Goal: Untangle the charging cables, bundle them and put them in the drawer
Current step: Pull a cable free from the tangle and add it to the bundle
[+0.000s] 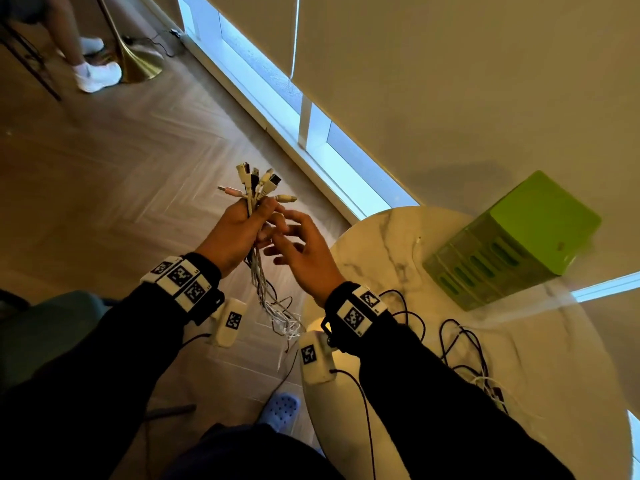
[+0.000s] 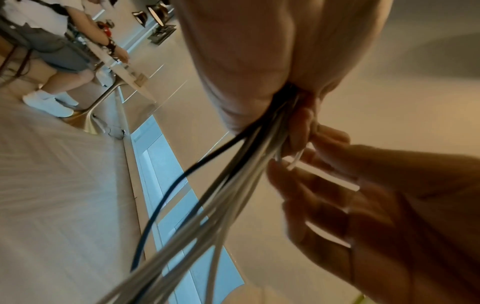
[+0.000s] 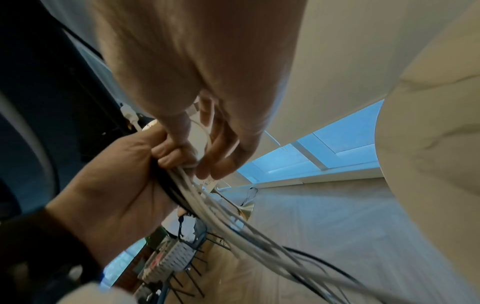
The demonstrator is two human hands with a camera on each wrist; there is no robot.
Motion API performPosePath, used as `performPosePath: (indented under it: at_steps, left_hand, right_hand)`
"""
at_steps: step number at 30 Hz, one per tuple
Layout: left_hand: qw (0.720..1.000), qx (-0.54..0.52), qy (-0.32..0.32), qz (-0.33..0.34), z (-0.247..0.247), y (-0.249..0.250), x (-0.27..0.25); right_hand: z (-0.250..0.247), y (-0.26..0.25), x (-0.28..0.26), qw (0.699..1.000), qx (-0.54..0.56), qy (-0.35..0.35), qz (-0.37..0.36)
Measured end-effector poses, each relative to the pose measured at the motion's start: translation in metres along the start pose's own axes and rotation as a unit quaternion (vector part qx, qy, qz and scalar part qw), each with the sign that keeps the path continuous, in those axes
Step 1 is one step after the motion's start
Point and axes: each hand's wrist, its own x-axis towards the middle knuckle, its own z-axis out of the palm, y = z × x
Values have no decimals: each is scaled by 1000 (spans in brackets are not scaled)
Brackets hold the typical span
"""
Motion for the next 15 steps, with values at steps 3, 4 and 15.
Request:
performPosePath:
  at_steps: [3,4,15]
  left_hand:
    - [999,32,25,7,-1,-1,0]
    - [998,33,45,9,-2,-2,1]
    - [998,-44,-21,-31,-4,-7,14]
  right_hand:
    - [-8,-5,2,1000,-11,13,-15]
    - [-11,-6,2,1000,-10,7,-21]
    - [-30,7,-12,929,-346,-114,-69]
